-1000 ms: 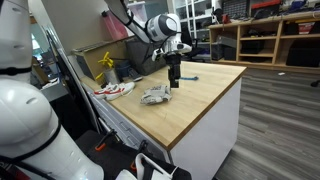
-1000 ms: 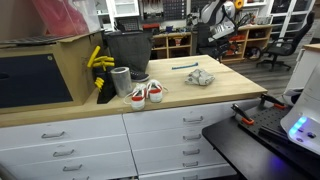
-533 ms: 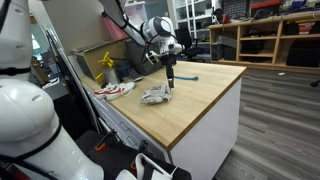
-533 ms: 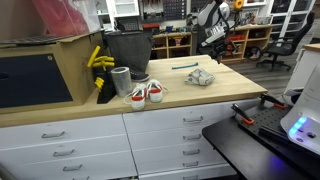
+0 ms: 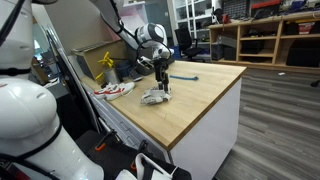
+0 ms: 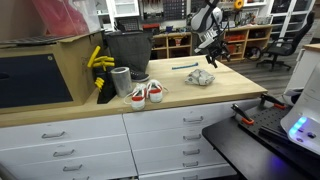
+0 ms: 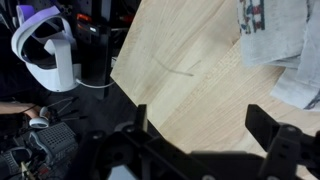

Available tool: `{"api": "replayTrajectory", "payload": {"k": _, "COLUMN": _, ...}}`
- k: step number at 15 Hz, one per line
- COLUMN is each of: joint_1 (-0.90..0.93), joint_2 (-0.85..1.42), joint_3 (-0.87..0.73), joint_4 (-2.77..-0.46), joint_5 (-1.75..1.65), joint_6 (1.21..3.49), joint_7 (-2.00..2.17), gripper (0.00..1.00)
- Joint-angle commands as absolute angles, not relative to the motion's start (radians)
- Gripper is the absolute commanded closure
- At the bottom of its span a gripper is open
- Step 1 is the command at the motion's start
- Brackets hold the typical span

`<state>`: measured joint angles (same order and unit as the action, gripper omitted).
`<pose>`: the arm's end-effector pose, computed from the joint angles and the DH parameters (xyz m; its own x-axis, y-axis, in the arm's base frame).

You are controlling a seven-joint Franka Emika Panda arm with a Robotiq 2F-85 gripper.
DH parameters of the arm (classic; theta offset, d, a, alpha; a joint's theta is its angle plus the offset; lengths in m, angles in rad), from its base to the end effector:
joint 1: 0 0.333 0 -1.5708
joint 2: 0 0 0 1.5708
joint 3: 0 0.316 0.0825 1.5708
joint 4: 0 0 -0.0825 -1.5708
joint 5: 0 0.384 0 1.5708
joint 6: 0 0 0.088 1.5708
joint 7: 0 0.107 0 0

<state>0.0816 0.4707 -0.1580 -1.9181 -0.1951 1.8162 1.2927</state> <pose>0.5549 -0.0571 0.2211 0.3101 -0.9496 0.0461 -0.7839 -0.2279 0.5776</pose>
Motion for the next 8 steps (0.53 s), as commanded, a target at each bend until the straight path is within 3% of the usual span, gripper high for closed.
{"api": "replayTrajectory", "payload": {"k": 1, "joint_1": 0.095, "joint_2": 0.492, "joint_3": -0.147, "joint_4": -1.898, "joint_5": -0.208, "joint_6": 1.803, "joint_7": 1.370, "gripper": 0.00}}
{"api": "replayTrajectory", "payload": {"k": 8, "joint_1": 0.117, "joint_2": 0.538, "joint_3": -0.142, "joint_4": -1.858, "joint_5": -0.227, "joint_6": 1.847, "joint_7": 1.507, "gripper": 0.00}}
